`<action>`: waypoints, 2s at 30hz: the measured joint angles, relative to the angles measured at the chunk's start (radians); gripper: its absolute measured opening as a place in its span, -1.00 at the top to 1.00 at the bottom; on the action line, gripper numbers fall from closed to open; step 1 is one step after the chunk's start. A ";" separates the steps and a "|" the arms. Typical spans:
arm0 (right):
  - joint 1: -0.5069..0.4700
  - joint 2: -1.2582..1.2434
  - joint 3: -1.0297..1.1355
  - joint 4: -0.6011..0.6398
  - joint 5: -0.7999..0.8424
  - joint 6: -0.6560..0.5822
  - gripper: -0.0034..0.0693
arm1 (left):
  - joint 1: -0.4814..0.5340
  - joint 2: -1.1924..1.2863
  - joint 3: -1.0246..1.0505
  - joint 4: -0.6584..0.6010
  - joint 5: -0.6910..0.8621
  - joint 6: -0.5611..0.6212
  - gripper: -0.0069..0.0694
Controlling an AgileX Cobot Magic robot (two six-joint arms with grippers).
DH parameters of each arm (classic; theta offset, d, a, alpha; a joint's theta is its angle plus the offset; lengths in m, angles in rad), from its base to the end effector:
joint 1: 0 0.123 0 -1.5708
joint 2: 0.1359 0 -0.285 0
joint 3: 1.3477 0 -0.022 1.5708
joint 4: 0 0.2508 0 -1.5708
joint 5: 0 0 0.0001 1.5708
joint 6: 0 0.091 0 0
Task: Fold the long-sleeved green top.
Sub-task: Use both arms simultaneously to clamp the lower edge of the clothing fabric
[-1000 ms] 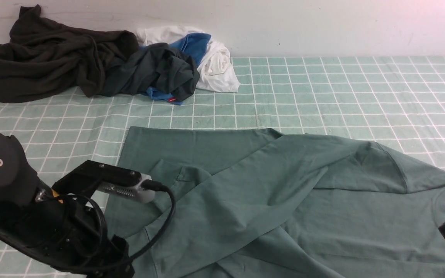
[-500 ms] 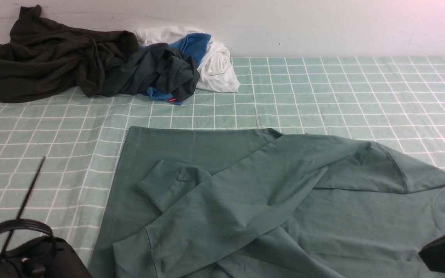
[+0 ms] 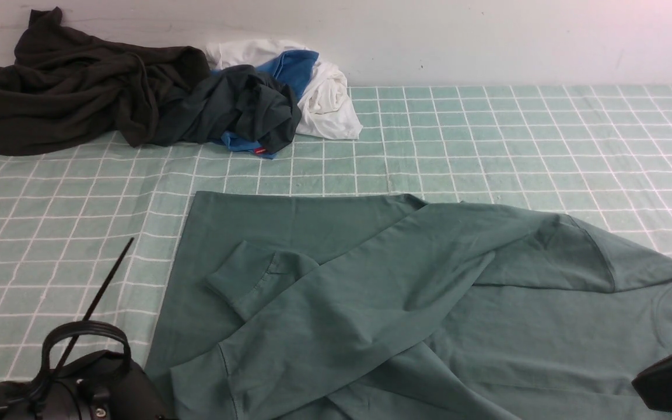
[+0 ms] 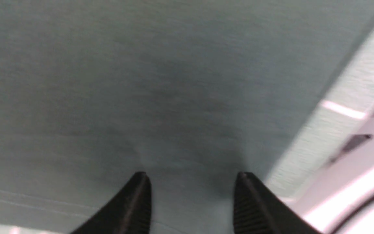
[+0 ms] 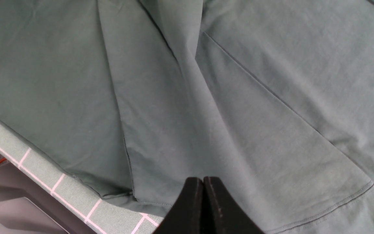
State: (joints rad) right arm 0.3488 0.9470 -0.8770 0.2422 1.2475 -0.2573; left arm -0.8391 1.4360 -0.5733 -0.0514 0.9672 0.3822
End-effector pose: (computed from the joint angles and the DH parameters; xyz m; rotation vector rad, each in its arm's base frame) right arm 0.1311 0.0697 0.3178 -0.7828 2.6796 0.3622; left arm 0.1169 -0.1359 0.1586 -1.6601 -2.4569 -0.0004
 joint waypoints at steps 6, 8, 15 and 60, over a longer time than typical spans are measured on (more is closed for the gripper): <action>0.000 0.000 0.000 0.001 0.000 0.000 0.94 | 0.000 -0.022 0.038 -0.050 0.010 0.054 0.02; 0.000 0.000 0.000 0.003 0.000 0.000 0.94 | 0.000 -0.023 0.076 -0.050 -0.039 0.065 -0.08; 0.000 0.000 0.000 0.006 0.000 0.000 0.94 | -0.001 -0.042 0.096 -0.053 -0.056 0.078 -0.37; 0.158 0.056 0.426 -0.199 -0.278 -0.380 0.17 | -0.008 -0.206 -0.034 0.187 0.149 -0.169 0.80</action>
State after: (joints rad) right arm 0.5072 1.0029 -0.4506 0.0430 0.9692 -0.6377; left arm -0.8476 1.2300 -0.6074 0.1354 1.1158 0.2133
